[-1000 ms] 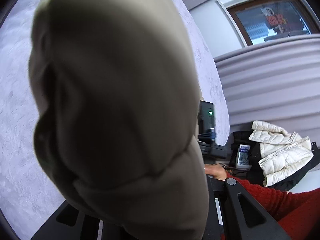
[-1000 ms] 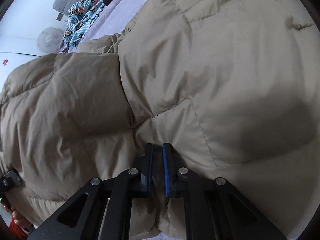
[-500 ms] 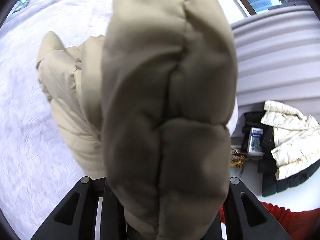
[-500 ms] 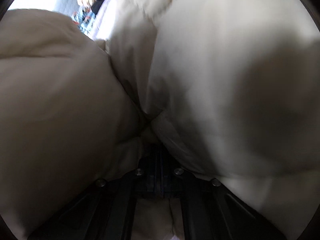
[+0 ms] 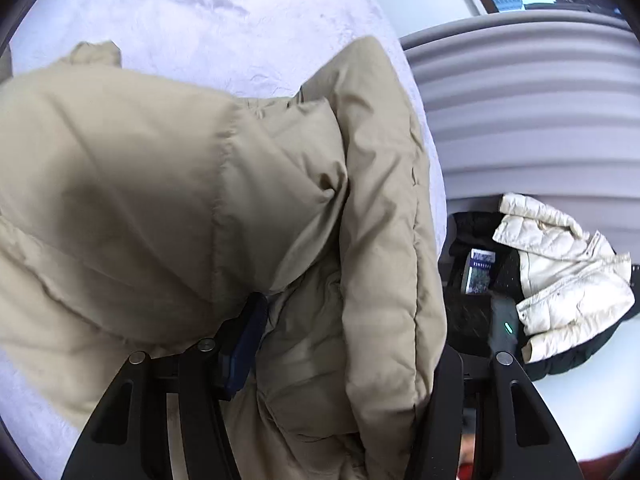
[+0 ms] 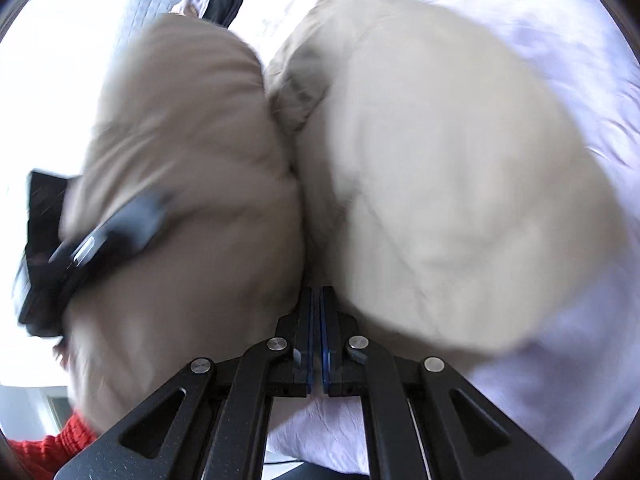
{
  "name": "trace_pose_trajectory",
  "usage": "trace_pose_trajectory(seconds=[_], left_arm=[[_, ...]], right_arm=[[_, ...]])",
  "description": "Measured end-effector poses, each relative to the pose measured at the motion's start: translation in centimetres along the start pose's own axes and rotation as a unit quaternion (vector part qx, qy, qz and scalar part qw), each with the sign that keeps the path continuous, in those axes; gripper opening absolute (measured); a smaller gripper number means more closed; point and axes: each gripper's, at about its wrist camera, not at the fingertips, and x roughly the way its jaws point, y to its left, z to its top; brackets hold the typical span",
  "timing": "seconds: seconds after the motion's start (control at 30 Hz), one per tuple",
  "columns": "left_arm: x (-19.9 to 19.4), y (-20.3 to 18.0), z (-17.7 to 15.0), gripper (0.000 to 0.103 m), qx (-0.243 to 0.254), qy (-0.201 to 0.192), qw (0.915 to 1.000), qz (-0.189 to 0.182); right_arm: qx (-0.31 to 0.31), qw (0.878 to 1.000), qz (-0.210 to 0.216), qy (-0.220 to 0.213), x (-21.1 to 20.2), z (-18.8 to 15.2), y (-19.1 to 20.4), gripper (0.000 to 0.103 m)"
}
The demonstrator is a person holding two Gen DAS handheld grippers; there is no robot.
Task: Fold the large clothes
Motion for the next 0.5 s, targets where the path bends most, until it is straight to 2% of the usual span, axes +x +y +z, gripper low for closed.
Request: trace_pose_trajectory(seconds=[0.1, 0.17, 0.2, 0.23, 0.3, 0.37, 0.4, 0.5], left_arm=[[2.4, 0.0, 0.5, 0.056, -0.002, 0.005, 1.0, 0.007], [3.7, 0.4, 0.9, 0.063, 0.006, 0.004, 0.9998, 0.017], [4.2, 0.4, 1.8, 0.064, 0.008, 0.0, 0.9997, 0.021], [4.3, 0.2, 2.0, 0.064, 0.009, -0.003, 0.9995, 0.029], [4.0, 0.8, 1.7, 0.064, 0.015, -0.005, 0.9991, 0.038], [4.6, -0.9, 1.8, 0.064, 0.027, -0.005, 0.9982, 0.054], [5.3, -2.3, 2.3, 0.064, 0.035, -0.008, 0.9972, 0.066], [3.4, -4.2, 2.4, 0.064, 0.087, -0.033, 0.9899, 0.108]], right_arm=[[-0.012, 0.999, -0.018, -0.025, -2.5, -1.2, 0.4, 0.008], [-0.03, 0.998, -0.019, -0.049, -4.3, -2.3, 1.3, 0.029], [-0.04, 0.997, -0.019, -0.062, -5.3, -2.9, 1.8, 0.061], [-0.055, 0.995, -0.018, -0.077, -6.4, -3.5, 2.4, 0.078], [-0.085, 0.993, 0.0, -0.078, -7.2, -4.5, 3.9, 0.078], [-0.106, 0.992, -0.003, -0.071, -6.3, -4.5, 5.7, 0.078], [-0.117, 0.991, -0.013, -0.065, -5.6, -4.4, 6.4, 0.078], [-0.144, 0.986, -0.062, -0.053, -3.3, -3.8, 7.1, 0.076]])
